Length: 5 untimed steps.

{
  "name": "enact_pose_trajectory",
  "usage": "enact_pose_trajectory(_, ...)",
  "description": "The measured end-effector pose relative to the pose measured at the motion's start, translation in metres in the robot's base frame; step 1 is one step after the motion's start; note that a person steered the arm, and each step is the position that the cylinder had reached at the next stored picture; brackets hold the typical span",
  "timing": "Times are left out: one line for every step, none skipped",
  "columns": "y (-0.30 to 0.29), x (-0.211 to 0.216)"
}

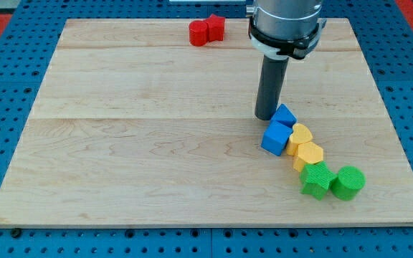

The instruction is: Place the arm at the top of the red star

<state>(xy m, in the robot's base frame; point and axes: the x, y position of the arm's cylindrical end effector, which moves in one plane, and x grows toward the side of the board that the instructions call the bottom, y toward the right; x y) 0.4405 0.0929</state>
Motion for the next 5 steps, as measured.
enact_pose_trajectory(0.003, -0.001)
enact_pose_trajectory(-0.014, -0.017)
enact_pose_trajectory(-0.071, -0.060)
enact_pose_trajectory(-0.151, -0.112)
enact_pose_trajectory(-0.214, -0.193)
